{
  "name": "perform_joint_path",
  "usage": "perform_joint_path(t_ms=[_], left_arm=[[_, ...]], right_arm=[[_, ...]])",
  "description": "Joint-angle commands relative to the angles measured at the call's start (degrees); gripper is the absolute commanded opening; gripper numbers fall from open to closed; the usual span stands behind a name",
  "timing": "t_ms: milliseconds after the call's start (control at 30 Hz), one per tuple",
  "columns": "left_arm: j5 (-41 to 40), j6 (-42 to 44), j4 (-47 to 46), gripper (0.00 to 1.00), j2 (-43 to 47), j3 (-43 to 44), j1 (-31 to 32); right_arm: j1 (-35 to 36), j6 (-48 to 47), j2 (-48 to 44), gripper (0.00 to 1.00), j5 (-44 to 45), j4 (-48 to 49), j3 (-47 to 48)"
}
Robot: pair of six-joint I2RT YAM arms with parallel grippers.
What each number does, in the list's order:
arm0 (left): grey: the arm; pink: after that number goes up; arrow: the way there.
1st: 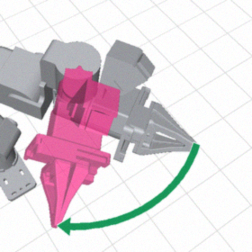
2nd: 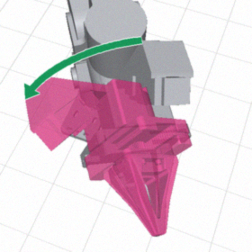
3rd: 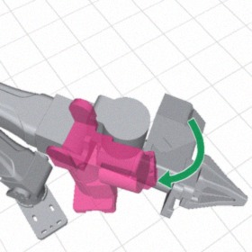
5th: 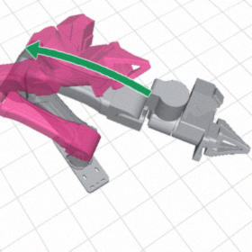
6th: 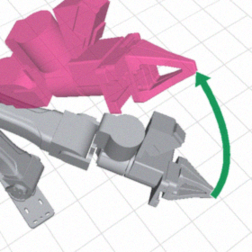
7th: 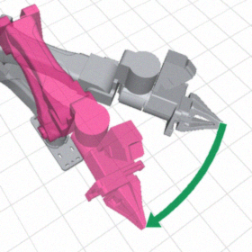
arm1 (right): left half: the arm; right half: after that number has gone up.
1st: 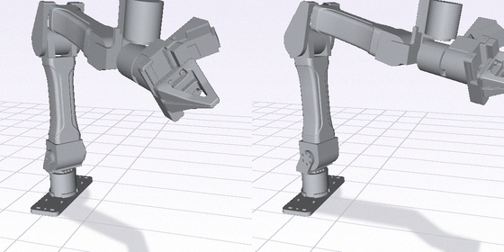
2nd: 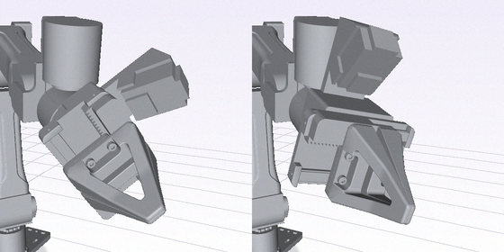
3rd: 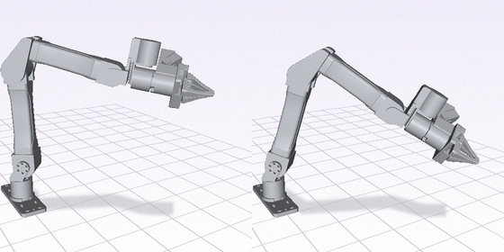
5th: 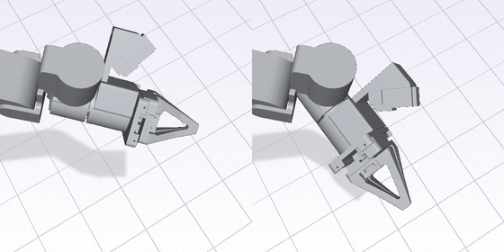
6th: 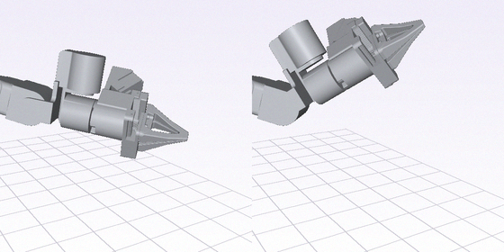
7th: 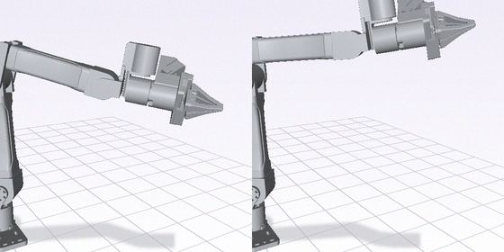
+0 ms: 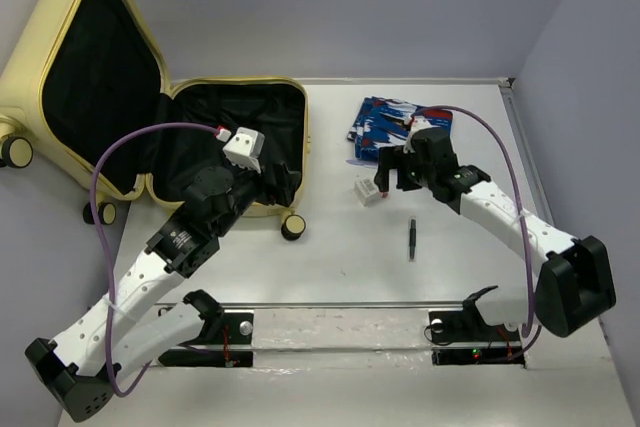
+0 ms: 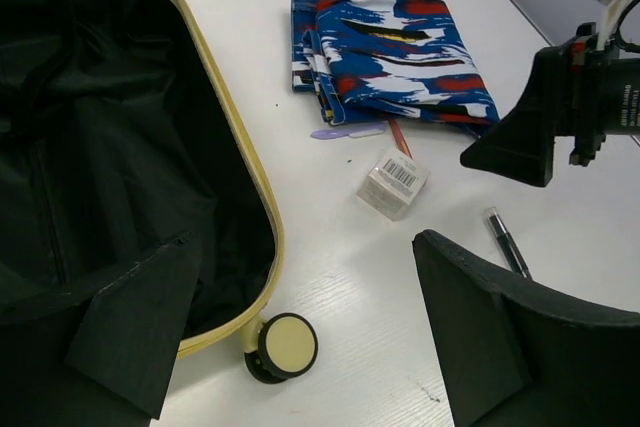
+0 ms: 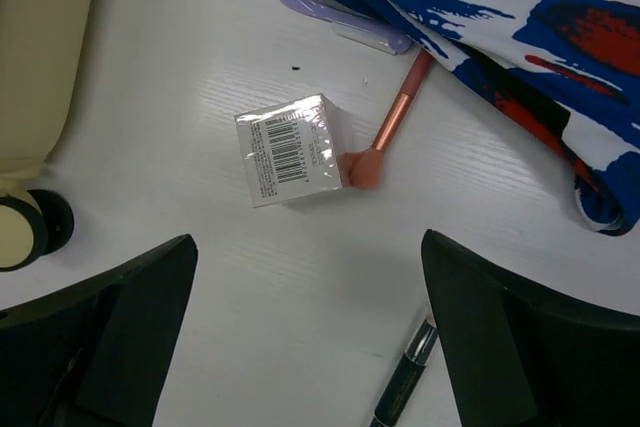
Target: Pack the luggage
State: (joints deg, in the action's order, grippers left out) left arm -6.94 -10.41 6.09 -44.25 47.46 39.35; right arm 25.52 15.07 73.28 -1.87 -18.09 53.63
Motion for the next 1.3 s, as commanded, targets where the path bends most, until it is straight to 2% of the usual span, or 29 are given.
perform_joint_path(t_ms=[0, 400, 667, 933, 1000, 1100, 1133, 1167, 1200, 1267], left_arm=[[0.61, 1.45, -1.08, 0.99, 0.21, 0.18, -0.15], [-0.62, 1.54, -0.90, 0.99, 0.65, 0.09, -0.24], [-1.41, 1.71, -0.55, 0.99, 0.66, 0.26, -0.24], [-1.76, 1.63, -0.37, 0.99, 0.92, 0.44, -0.24], [-1.94, 1.71, -0.37, 0.99, 1.27, 0.44, -0.24], [-2.29, 1.71, -0.46, 0.99, 1.97, 0.44, -0.15], [-2.38, 1.71, -0.46, 0.99, 2.06, 0.53, -0.15], [-2.38, 1.63, -0.46, 0.99, 2.15, 0.53, -0.15], [-2.29, 1.63, -0.46, 0.99, 2.41, 0.44, -0.24], [-2.38, 1.63, -0.46, 0.99, 2.59, 0.44, -0.24]], right_arm=[[2.43, -2.24, 3.88, 1.00, 4.41, -0.72, 4.99], [4.80, -5.49, 11.09, 1.00, 5.91, -1.60, 8.77], [5.95, -6.63, 18.91, 1.00, 3.28, -1.86, 12.46], [8.23, -7.25, 28.23, 0.99, 4.24, -2.13, 17.65], [8.85, -7.42, 29.73, 0.94, 6.86, -2.48, 18.88], [10.17, -7.42, 30.70, 0.62, 10.47, -2.57, 19.67], [10.69, -7.34, 30.53, 0.61, 11.18, -2.48, 19.76], [10.69, -7.42, 30.26, 0.52, 11.53, -2.57, 19.94], [10.69, -7.51, 30.09, 0.35, 11.62, -2.65, 20.03], [10.69, -7.42, 28.69, 0.33, 12.06, -2.74, 20.11]])
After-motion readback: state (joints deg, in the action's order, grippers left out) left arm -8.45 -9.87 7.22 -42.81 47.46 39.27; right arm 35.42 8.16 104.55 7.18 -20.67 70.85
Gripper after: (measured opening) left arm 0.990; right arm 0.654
